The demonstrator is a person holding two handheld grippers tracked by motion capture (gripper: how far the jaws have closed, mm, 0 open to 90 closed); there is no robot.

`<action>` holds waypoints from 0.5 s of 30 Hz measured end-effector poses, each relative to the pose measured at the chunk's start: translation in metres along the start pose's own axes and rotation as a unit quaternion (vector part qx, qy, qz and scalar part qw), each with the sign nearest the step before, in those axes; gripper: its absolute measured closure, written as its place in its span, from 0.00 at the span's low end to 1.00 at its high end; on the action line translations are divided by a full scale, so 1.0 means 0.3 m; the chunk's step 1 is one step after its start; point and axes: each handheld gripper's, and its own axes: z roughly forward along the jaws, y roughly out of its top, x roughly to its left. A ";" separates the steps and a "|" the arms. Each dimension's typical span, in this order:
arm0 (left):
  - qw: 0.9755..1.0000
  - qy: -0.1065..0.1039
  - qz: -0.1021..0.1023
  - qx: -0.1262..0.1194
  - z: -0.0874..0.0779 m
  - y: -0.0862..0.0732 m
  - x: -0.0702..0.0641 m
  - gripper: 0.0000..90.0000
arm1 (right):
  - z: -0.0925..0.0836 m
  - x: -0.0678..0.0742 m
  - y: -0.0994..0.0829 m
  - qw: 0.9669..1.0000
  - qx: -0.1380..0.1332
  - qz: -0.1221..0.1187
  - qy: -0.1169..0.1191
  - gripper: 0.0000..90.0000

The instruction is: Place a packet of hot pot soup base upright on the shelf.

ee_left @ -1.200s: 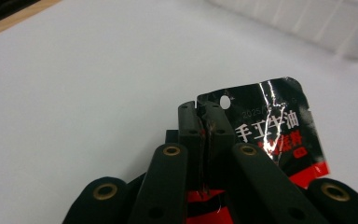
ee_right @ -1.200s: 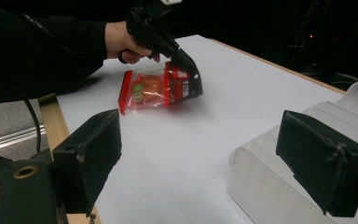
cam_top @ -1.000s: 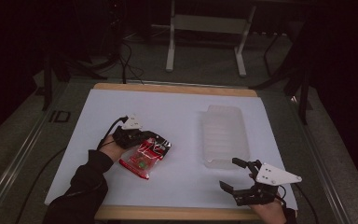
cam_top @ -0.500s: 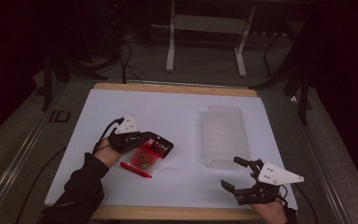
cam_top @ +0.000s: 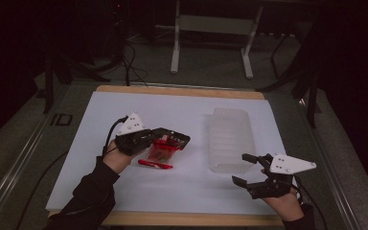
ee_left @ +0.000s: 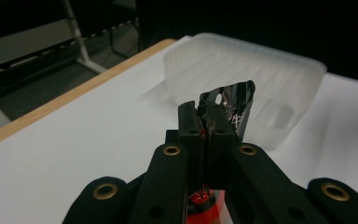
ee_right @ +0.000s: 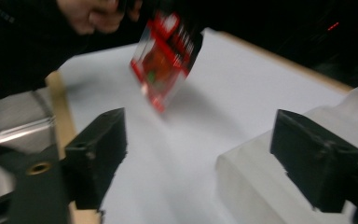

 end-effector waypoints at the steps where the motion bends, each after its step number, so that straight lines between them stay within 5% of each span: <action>1: 1.000 -0.002 0.000 -0.004 -0.004 0.008 -0.005 0.99 | 0.009 -0.011 0.002 1.000 0.011 0.003 0.009 0.21; 9: 1.000 -0.014 0.009 -0.015 -0.017 0.041 -0.057 0.99 | 0.068 -0.072 0.023 0.998 0.046 0.012 0.037 0.22; 15: 0.999 -0.038 0.011 -0.021 -0.008 0.043 -0.092 0.99 | 0.122 -0.089 0.073 0.993 0.096 -0.004 0.068 0.25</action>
